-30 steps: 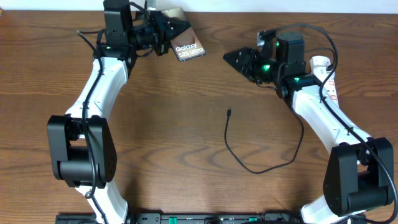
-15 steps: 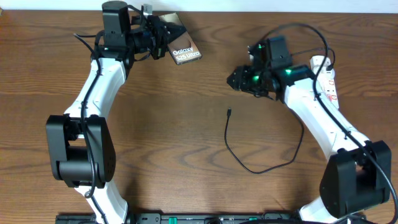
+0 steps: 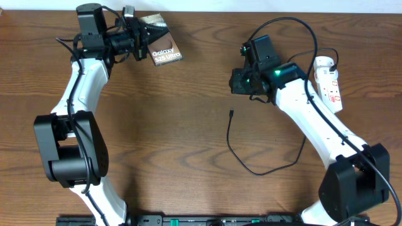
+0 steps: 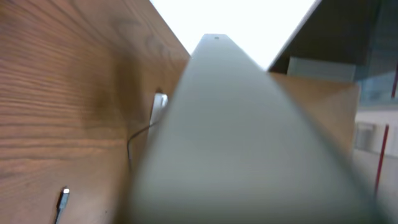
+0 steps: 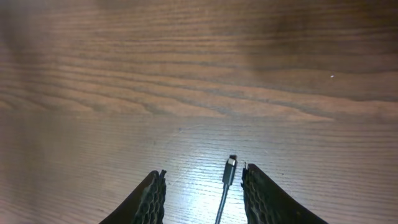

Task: Plug charger to phone and switch on socket
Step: 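Move the right gripper down over the black cable's USB-C plug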

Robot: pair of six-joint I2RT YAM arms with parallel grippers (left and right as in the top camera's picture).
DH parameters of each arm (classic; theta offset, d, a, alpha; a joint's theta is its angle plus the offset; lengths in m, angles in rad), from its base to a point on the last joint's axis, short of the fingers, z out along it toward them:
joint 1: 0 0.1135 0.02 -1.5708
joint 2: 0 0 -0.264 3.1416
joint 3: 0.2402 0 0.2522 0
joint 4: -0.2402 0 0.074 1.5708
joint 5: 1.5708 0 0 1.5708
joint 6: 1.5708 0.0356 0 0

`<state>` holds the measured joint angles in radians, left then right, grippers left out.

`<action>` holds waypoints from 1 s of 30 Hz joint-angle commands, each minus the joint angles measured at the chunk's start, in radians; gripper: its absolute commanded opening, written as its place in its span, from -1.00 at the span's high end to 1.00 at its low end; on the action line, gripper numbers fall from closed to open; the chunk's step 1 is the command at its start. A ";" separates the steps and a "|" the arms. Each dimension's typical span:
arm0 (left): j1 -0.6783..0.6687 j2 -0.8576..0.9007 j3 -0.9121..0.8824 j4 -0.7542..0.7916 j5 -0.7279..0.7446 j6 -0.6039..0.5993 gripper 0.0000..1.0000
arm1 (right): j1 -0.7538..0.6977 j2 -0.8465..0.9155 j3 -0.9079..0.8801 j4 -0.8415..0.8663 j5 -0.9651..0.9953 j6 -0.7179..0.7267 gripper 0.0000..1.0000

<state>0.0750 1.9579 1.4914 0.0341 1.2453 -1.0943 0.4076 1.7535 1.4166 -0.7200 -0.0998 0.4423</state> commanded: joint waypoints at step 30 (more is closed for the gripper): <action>-0.037 -0.002 0.002 0.011 0.095 0.047 0.86 | 0.091 0.222 0.021 -0.111 0.075 0.096 0.50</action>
<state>0.0338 1.9579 1.4914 0.0345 1.3071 -1.0649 0.4923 1.9430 1.4242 -0.8246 -0.0437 0.5133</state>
